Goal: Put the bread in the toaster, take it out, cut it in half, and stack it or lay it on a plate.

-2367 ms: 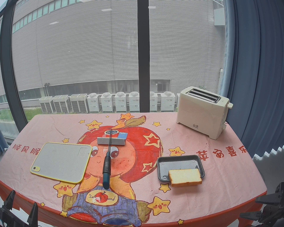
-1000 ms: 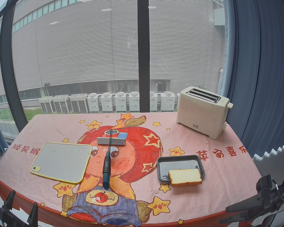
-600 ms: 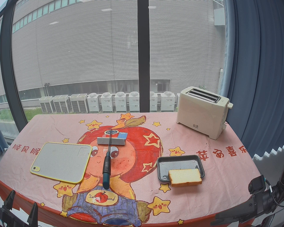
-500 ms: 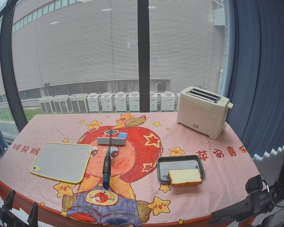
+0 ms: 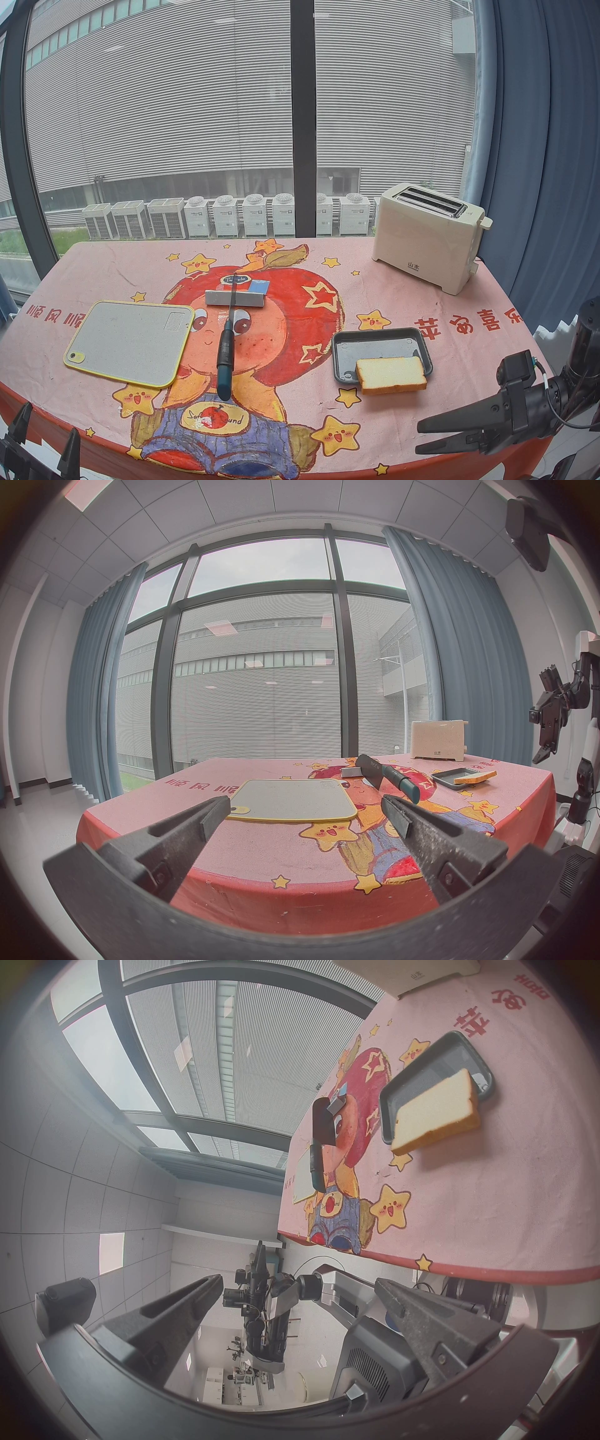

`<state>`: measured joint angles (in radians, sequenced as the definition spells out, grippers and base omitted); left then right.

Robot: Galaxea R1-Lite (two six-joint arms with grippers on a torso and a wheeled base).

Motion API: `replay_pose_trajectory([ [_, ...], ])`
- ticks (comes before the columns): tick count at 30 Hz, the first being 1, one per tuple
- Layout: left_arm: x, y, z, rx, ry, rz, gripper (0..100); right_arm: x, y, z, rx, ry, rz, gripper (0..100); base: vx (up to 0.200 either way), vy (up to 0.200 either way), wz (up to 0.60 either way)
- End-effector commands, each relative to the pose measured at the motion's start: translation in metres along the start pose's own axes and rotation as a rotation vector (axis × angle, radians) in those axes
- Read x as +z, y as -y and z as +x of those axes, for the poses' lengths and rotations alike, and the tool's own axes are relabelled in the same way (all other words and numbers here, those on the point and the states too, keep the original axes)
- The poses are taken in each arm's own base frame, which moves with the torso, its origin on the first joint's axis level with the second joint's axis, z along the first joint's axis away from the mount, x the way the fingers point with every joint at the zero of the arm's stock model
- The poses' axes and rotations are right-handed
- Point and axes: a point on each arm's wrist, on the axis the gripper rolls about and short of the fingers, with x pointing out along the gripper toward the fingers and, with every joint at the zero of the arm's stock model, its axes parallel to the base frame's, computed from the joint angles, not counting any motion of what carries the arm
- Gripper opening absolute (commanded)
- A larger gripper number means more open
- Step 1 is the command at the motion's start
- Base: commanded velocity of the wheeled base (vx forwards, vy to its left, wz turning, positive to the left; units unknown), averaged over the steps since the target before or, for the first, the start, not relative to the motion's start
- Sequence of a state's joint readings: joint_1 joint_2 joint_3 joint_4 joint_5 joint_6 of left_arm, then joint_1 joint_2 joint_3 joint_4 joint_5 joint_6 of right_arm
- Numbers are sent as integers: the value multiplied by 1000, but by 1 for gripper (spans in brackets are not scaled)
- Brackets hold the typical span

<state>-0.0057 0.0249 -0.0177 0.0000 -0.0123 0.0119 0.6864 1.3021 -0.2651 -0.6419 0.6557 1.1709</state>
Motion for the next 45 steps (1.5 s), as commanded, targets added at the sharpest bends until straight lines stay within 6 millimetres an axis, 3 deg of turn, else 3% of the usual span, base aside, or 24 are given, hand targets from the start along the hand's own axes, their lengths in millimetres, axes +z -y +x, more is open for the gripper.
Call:
replay_pose_trajectory([
  [1,-4,0,1,-1,-16,0,100,6,-4,5,3,1,-1,100,0,0,0],
  [14,-4,0,1,-1,-16,0,100,19,23,23,-111,-16,112,100,0,0,0],
  [29,-4,0,1,-1,-16,0,100,37,27,22,-90,106,216,100,0,0,0],
  [45,-4,0,1,-1,-16,0,100,19,42,12,-164,164,91,100,0,0,0],
])
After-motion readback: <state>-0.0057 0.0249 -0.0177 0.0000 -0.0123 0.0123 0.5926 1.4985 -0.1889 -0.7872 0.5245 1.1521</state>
